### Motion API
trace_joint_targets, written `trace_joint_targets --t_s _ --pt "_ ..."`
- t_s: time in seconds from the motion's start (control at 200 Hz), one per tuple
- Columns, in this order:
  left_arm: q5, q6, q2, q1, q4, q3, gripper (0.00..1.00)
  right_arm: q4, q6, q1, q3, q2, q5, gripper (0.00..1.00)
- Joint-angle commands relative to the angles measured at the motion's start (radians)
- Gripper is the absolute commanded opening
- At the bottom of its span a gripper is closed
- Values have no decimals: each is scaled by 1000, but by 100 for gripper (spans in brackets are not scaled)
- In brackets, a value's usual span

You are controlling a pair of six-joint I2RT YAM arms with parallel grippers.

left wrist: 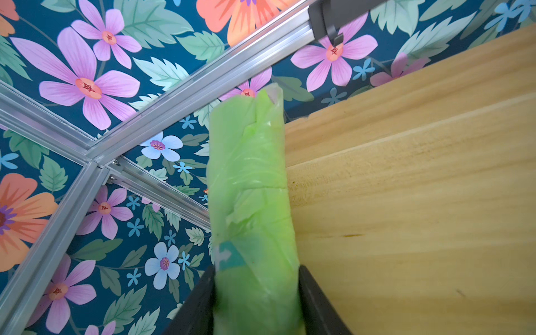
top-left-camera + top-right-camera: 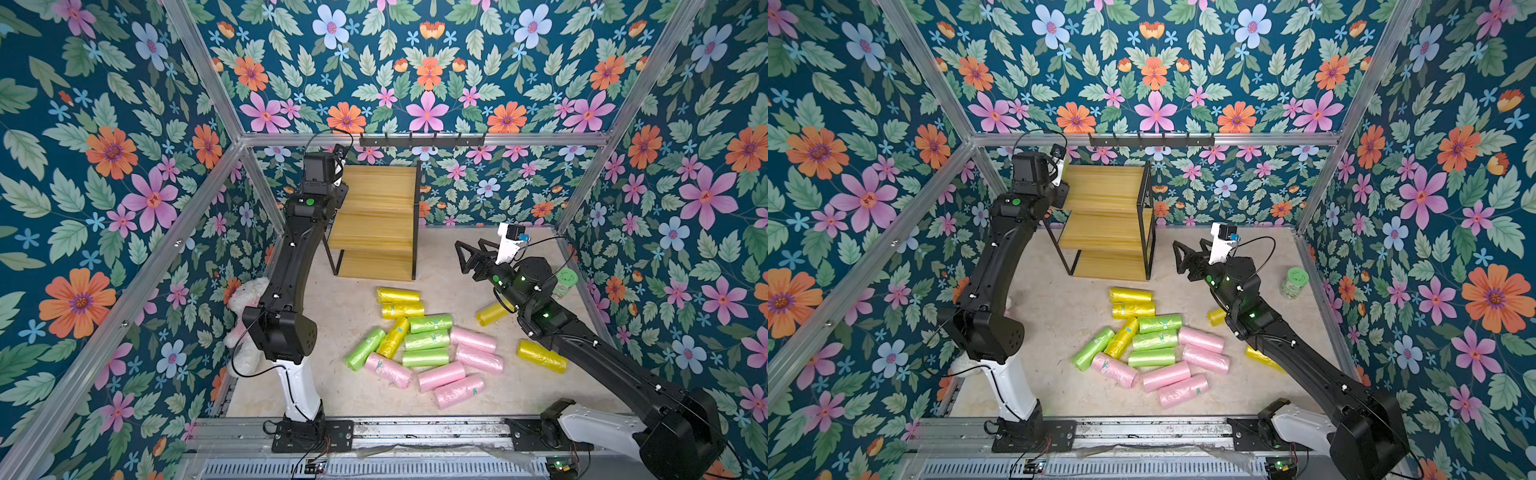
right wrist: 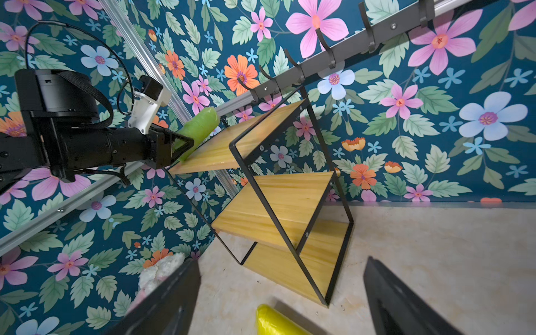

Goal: Sort the rolls of trash bags by color and place them on the shelf
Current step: Place the roll of trash bags on the shelf.

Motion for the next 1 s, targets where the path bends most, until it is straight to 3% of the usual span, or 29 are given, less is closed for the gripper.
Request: trace_joint_targets --t_s 0.0,0.58,0.995 --pt "-6 -7 -10 7 19 -3 47 17 16 -7 -17 -6 2 92" --pt "2 -73 -80 5 10 -76 48 32 44 -33 -49 -3 -16 93" --pt "3 -95 -90 5 8 -76 68 -36 32 -51 -60 3 -33 93"
